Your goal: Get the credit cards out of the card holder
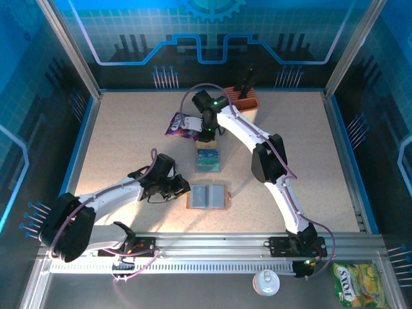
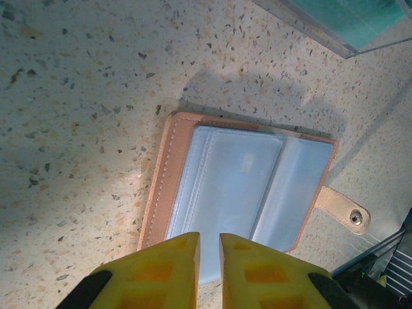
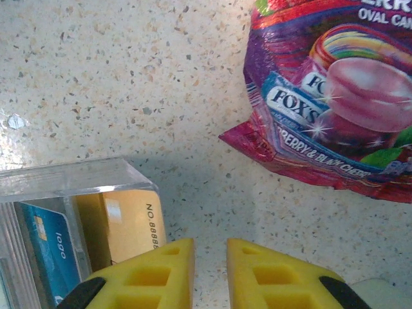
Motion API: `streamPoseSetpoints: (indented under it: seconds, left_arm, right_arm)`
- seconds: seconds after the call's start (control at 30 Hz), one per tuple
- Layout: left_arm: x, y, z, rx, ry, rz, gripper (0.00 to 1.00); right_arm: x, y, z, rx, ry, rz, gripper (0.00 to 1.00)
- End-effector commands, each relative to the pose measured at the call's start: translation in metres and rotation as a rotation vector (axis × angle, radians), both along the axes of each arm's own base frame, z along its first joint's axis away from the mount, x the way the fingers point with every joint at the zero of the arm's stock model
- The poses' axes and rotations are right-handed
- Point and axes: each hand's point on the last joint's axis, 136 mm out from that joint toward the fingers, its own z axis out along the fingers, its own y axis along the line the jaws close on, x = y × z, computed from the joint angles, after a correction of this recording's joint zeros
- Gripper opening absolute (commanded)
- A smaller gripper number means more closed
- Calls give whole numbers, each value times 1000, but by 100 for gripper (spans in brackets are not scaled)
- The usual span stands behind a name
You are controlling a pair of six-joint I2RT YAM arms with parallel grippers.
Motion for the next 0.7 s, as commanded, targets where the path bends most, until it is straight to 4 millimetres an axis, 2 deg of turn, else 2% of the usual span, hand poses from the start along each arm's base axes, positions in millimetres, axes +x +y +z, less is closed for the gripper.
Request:
streamPoseSetpoints:
  seconds: [0.0, 0.17, 0.4, 0.47, 0.5, 0.67]
  left_arm:
    - [-5, 9, -5, 15, 17, 28, 17]
    - [-6, 9, -6, 15, 17, 30, 17]
    - [-6, 9, -7, 17, 13, 30, 17]
    - [-4, 9, -7, 18, 12, 27, 17]
    - [-4, 9, -8, 18, 13, 23, 17]
    - [-2, 4, -9, -1, 14, 9, 16]
  right_arm:
    - [-8, 6, 7, 6, -3, 20, 22]
    - [-8, 9, 11, 6, -16, 23, 22]
    - [-9, 10, 43, 42, -67, -13, 24]
    - [-13, 11, 48, 59, -60, -44, 25]
    - [-16, 11, 61, 84, -66, -66, 25]
    - [-38, 12, 80, 176, -25, -181, 26]
